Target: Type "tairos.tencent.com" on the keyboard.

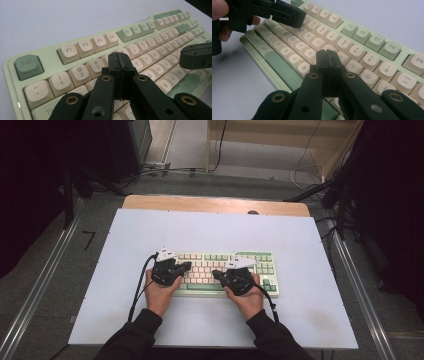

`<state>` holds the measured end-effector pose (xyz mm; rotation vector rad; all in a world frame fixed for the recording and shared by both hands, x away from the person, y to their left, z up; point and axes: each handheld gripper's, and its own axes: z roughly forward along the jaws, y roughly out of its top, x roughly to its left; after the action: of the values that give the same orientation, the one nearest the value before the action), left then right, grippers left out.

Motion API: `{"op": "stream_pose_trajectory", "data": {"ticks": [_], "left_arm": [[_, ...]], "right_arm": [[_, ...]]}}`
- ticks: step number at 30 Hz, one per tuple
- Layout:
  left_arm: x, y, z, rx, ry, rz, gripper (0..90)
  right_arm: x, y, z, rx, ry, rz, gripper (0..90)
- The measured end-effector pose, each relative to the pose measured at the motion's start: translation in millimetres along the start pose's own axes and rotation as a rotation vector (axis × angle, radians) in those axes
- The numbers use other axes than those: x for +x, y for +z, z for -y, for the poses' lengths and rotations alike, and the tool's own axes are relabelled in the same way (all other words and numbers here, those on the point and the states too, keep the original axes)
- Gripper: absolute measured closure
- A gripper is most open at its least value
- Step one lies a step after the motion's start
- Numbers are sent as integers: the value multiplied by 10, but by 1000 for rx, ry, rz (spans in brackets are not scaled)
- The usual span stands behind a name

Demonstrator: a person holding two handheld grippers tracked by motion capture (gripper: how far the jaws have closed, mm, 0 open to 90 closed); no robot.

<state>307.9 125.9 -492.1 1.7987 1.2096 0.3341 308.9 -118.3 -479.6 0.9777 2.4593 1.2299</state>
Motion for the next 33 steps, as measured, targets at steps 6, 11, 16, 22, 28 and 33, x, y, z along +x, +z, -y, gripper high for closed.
{"op": "stream_pose_trajectory", "data": {"ticks": [6,11,16,22,28,33], "left_arm": [[13,10,8,13,2,1,900],[9,32,16,21,5,-1,900],[8,32,15,21,3,-3,900],[5,42,21,27,4,-7,900],[-4,25,17,17,8,-1,900],[-5,-32,-2,0,1,14,900]], "right_arm": [[0,-4,-1,-2,0,0,878],[2,0,1,0,1,0,878],[1,1,2,0,1,-1,878],[1,4,4,3,1,-1,878],[9,11,8,7,-1,-1,878],[4,7,6,5,0,0,878]]}}
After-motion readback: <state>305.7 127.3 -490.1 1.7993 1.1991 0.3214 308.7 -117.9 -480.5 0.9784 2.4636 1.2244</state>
